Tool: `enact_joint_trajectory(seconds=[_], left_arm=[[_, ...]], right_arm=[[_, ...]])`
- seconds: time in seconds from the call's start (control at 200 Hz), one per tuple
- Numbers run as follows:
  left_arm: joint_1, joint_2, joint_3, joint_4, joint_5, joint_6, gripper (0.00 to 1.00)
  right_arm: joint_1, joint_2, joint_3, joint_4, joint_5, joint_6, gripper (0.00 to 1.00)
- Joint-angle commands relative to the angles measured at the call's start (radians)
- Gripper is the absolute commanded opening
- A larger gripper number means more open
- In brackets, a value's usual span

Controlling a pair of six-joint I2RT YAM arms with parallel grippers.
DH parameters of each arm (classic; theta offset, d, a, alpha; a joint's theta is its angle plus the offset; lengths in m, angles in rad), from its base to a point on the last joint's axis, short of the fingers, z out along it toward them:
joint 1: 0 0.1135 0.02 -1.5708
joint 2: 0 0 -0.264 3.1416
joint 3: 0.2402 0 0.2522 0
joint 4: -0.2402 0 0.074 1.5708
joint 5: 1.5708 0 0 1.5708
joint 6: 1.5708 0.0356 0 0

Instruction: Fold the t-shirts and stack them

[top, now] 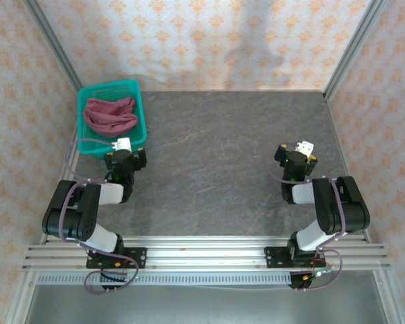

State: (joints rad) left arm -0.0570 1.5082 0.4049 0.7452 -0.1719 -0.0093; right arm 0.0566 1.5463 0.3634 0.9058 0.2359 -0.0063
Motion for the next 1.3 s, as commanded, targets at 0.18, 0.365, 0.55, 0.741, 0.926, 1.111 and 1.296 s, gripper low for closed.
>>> enact_joint_trajectory(seconds=[0.18,0.365,0.55,0.741,0.926,1.111,1.296], left_arm=[[0.002,-0.013,0.012,0.016,-0.016,-0.003,1.00],[-0.047,-0.220,0.113,-0.302,0.012,0.046,1.00],[-0.152,-0.523,0.188,-0.652,0.012,-0.080,1.00],[-0.188,-0.650,0.372,-1.059,-0.066,-0.264,1.00],[-0.076,-0.290,0.903,-1.578,-0.026,-0.311,1.00],[0.077,0.117,1.336,-1.792,0.105,-0.374,1.00],[0.155,0.527,1.705,-1.949,0.087,-0.427,1.00]], right_arm=[[0.002,0.005,0.014,0.009,-0.009,-0.012,0.99],[0.027,-0.196,0.100,-0.345,-0.091,-0.047,0.99],[0.056,-0.442,0.202,-0.730,-0.199,0.036,0.99],[0.082,-0.509,0.382,-1.033,-0.363,0.123,0.99],[0.142,-0.420,0.598,-1.282,-0.564,0.219,0.99],[0.317,-0.298,0.804,-1.433,-0.599,0.224,0.99],[0.409,-0.205,0.935,-1.466,-0.679,0.306,0.99]])
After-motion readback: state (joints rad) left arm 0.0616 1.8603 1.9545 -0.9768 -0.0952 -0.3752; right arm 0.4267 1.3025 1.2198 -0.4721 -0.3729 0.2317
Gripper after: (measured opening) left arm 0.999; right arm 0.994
